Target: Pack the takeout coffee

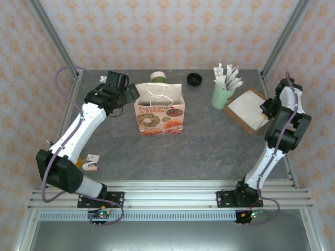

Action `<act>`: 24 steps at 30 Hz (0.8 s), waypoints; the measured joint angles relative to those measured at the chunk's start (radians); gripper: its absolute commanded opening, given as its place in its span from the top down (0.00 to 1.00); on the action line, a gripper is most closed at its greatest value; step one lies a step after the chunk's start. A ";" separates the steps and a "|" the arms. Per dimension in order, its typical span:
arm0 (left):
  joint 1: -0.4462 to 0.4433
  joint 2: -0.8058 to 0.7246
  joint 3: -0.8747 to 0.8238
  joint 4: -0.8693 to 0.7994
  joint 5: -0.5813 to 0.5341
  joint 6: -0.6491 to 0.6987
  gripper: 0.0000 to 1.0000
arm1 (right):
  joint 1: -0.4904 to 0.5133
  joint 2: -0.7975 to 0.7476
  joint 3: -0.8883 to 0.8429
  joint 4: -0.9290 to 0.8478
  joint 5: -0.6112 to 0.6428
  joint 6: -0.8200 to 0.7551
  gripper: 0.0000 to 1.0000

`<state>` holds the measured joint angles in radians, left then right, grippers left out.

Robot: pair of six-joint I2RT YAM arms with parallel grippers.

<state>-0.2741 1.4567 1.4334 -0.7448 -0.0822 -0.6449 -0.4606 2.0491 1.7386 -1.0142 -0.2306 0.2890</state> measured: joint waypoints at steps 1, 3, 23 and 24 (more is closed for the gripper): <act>0.000 -0.010 0.000 0.000 -0.013 0.011 0.00 | 0.000 -0.032 -0.010 0.013 -0.005 0.001 1.00; 0.000 -0.044 -0.004 0.002 -0.044 0.042 0.00 | 0.006 -0.117 -0.040 0.049 -0.018 0.000 1.00; -0.190 0.187 0.551 0.262 0.826 0.883 0.00 | 0.566 -0.785 0.002 0.418 -0.521 -0.075 1.00; -0.193 0.225 0.587 0.253 0.874 0.912 0.00 | 0.607 -0.762 0.043 0.412 -0.543 -0.083 1.00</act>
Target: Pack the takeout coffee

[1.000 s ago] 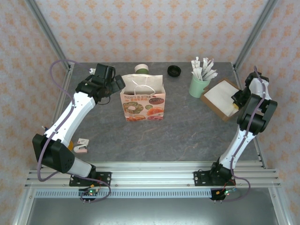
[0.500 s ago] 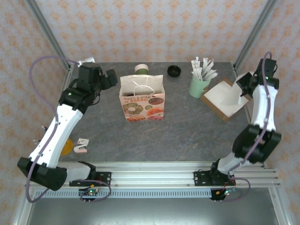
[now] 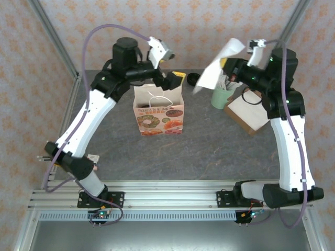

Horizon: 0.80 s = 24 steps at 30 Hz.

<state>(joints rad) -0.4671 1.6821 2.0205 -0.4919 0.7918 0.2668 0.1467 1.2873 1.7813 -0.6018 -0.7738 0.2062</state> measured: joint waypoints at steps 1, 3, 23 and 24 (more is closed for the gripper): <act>-0.002 0.034 0.037 -0.010 0.041 0.024 0.00 | 0.033 0.018 0.031 -0.003 -0.017 -0.007 1.00; -0.003 0.093 0.114 -0.035 0.120 0.059 0.00 | 0.095 0.050 0.081 -0.006 -0.052 -0.022 1.00; -0.027 0.026 0.077 -0.034 0.187 0.109 1.00 | 0.215 0.124 0.040 0.146 -0.222 0.017 1.00; -0.026 0.008 0.056 -0.037 0.167 0.109 1.00 | 0.220 0.129 0.040 0.148 -0.225 0.018 1.00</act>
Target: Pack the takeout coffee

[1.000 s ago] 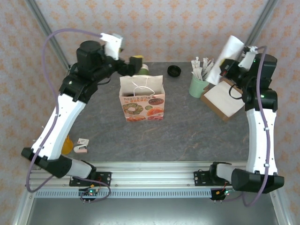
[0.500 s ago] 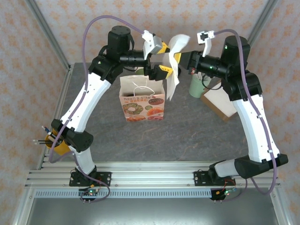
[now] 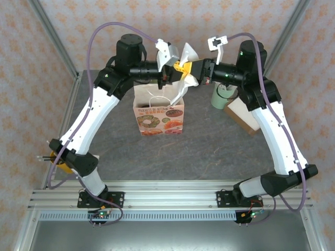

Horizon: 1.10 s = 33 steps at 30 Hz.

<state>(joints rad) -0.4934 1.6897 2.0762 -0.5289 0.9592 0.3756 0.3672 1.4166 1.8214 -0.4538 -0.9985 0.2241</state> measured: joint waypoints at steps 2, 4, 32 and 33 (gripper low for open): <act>0.001 -0.037 -0.042 -0.006 -0.045 -0.003 1.00 | 0.010 0.012 0.000 0.008 -0.014 0.009 0.82; 0.003 -0.077 -0.089 -0.021 -0.100 -0.004 1.00 | 0.017 0.027 0.001 0.024 -0.008 0.028 0.50; 0.216 -0.317 -0.278 -0.299 -0.986 -1.045 1.00 | 0.027 0.146 0.047 -0.123 0.511 -0.137 0.01; 0.233 -0.324 -0.278 -0.304 -0.977 -1.052 1.00 | 0.041 0.169 0.052 -0.155 0.511 -0.190 0.01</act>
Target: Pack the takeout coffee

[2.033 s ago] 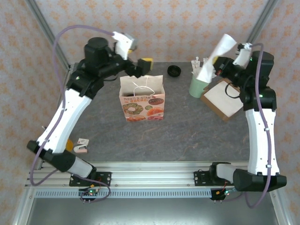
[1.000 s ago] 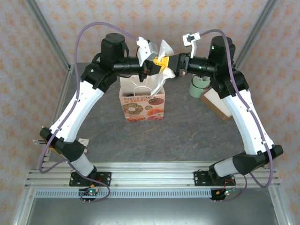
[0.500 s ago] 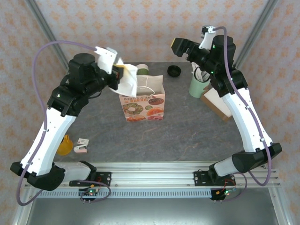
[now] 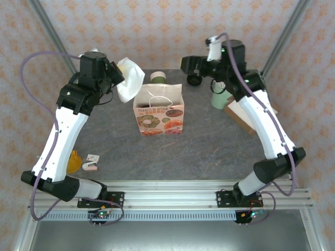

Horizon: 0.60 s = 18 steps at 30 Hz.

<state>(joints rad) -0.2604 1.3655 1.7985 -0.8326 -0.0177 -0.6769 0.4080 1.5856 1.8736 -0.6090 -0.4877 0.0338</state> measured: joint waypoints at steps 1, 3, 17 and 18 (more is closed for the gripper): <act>0.024 -0.010 0.000 -0.007 0.014 -0.008 1.00 | 0.016 0.029 0.003 -0.040 0.000 -0.069 0.01; 0.059 -0.025 0.000 -0.018 0.037 -0.017 1.00 | 0.026 0.066 0.005 -0.093 0.002 -0.172 0.01; 0.071 -0.022 -0.014 0.000 0.182 -0.061 1.00 | 0.064 0.172 0.022 -0.252 -0.043 -0.997 0.04; 0.071 -0.016 -0.014 0.001 0.188 -0.061 1.00 | 0.075 0.175 0.022 -0.242 -0.043 -1.035 0.05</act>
<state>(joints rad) -0.1898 1.3495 1.7840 -0.8318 0.1703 -0.7380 0.4831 1.7611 1.8957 -0.8513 -0.5312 -1.0012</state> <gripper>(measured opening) 0.062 0.962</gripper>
